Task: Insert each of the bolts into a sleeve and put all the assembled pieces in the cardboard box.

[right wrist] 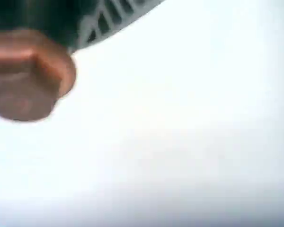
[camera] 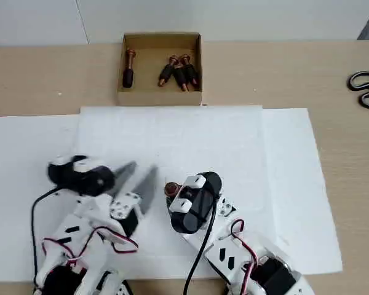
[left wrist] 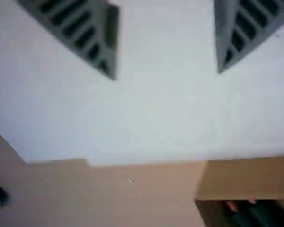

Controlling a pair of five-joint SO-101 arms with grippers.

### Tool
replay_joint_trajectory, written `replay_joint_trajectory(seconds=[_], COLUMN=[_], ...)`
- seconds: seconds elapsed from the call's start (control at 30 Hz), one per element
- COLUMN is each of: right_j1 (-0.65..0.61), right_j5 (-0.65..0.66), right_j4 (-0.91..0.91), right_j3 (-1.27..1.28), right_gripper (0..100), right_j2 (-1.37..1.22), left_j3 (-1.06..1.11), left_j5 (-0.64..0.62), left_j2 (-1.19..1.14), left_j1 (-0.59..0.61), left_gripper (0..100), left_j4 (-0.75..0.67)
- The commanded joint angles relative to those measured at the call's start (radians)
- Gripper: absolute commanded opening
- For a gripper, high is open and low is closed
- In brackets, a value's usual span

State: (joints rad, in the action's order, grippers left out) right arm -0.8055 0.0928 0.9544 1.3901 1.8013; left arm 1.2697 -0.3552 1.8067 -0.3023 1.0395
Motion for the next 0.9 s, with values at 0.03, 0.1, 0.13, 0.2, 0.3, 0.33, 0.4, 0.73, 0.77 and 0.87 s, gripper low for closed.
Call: replay_joint_trajectory(seconds=[0.03, 0.1, 0.13, 0.2, 0.3, 0.33, 0.4, 0.73, 0.77, 0.87], right_j1=[0.044, 0.079, 0.097, 0.131, 0.170, 0.179, 0.194, 0.292, 0.300, 0.335], right_j5=[0.000, 0.000, 0.000, -0.002, -0.023, -0.037, -0.061, -0.071, -0.071, -0.069], right_j4=[-0.030, -0.030, -0.030, -0.030, -0.031, -0.031, -0.028, -0.027, -0.027, -0.030], right_j3=[-0.018, -0.018, -0.018, -0.017, -0.017, -0.017, -0.017, -0.025, -0.025, -0.025], right_gripper=[0.4, 0.4, 0.4, 0.4, 0.4, 0.4, 0.4, 0.4, 0.4, 0.4], right_j2=[0.012, 0.012, 0.013, 0.013, 0.013, 0.013, 0.013, 0.013, 0.013, 0.013], left_j3=[-0.028, 0.010, 0.038, 0.111, 0.223, 0.259, 0.328, 0.406, 0.406, 0.406], left_j5=[0.008, 0.009, 0.009, 0.009, 0.012, 0.023, 0.075, 0.210, 0.230, 0.258], left_j2=[0.008, 0.008, 0.008, 0.008, 0.008, 0.008, 0.008, 0.008, 0.008, 0.008], left_j1=[0.129, 0.175, 0.193, 0.226, 0.249, 0.249, 0.249, 0.244, 0.245, 0.239], left_gripper=[1, 1, 1, 1, 1, 1, 1, 1, 1, 1], left_j4=[-0.046, -0.046, -0.046, -0.046, -0.051, -0.058, -0.078, -0.133, -0.133, -0.132])
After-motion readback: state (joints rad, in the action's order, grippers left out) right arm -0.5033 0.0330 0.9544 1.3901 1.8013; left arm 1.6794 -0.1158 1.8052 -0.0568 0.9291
